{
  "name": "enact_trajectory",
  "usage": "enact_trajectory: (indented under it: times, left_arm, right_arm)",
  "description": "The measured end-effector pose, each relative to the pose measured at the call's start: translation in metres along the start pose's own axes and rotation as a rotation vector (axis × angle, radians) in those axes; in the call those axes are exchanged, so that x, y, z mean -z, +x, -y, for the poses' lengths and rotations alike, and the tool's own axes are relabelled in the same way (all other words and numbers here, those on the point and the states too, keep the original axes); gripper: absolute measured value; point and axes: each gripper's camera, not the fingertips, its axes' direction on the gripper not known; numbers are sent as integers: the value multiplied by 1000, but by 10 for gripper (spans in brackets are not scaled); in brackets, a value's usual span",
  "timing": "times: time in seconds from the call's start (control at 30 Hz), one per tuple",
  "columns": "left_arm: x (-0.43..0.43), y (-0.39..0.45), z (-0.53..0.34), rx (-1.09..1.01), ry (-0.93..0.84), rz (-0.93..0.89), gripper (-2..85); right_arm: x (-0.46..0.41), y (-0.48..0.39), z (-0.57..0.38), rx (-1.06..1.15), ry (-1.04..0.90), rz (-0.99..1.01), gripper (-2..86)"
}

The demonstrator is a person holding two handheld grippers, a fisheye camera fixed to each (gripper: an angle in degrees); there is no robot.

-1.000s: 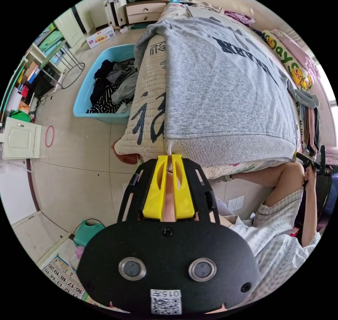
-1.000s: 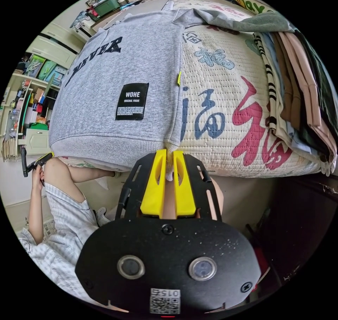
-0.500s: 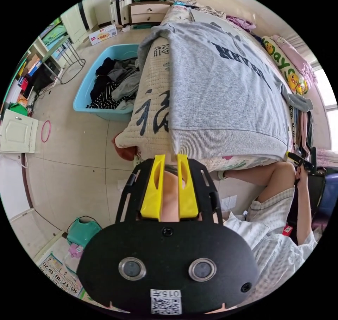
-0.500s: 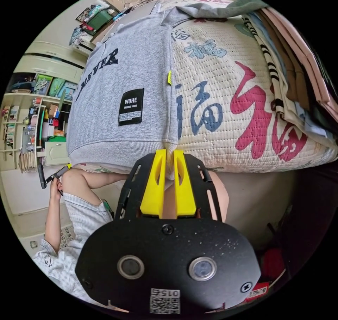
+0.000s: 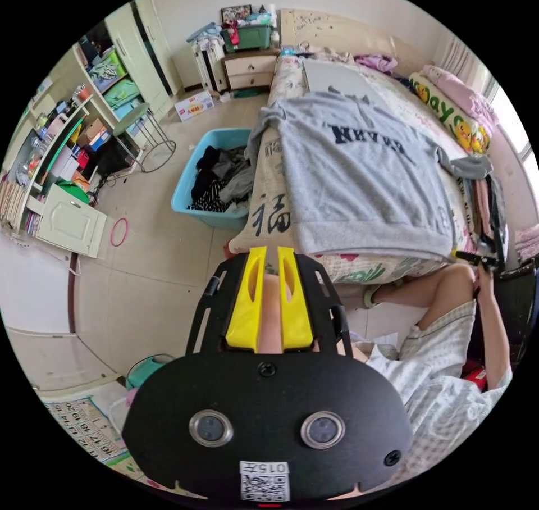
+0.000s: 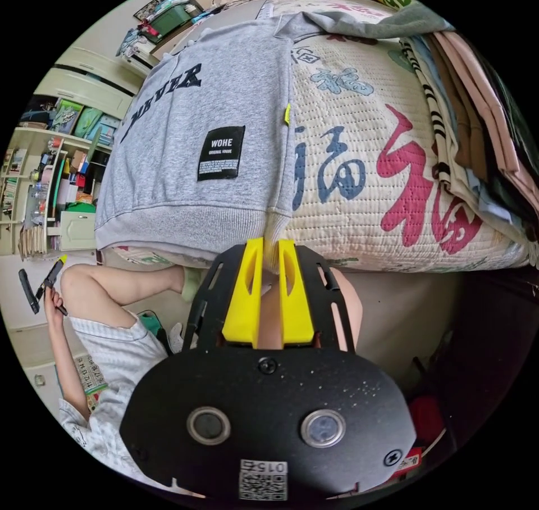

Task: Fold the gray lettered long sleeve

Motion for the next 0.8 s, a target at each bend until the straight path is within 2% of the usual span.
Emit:
enact_trajectory:
  times: [0.1, 0.23, 0.6, 0.73, 0.77, 0.8]
  left_arm:
    - [34, 8, 4, -7, 165, -90, 48]
    - [41, 26, 14, -43, 219, -139, 63]
    - [-88, 81, 34, 35, -52, -303, 61]
    - [-119, 93, 28, 10, -131, -200, 55]
    - [-131, 99, 23, -48, -175, -121, 47]
    - [-136, 110, 13, -155, -141, -59, 41]
  right_arm:
    - [-8, 26, -13, 5, -7, 79, 67]
    - [-23, 61, -29, 23, -27, 163, 77]
    - [-30, 150, -92, -63, 196, 376, 58]
    - [-32, 184, -110, -101, 274, 432, 53]
    - [-33, 194, -113, -120, 291, 454, 51]
    - [-34, 200, -114, -138, 302, 465, 51]
